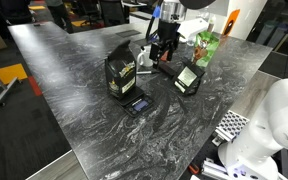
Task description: Press the left button on the scale
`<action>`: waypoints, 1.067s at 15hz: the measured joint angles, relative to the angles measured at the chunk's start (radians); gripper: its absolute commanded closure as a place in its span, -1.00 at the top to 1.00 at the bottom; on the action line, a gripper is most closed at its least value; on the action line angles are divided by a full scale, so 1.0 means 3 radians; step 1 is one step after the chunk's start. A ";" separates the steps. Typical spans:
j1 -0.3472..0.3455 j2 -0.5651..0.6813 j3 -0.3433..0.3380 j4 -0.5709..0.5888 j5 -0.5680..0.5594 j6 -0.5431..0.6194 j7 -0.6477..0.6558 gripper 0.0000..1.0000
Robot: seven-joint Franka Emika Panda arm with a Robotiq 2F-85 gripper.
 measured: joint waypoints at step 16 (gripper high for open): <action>0.0049 0.0238 0.0450 -0.0014 -0.0194 0.0331 0.0866 -1.00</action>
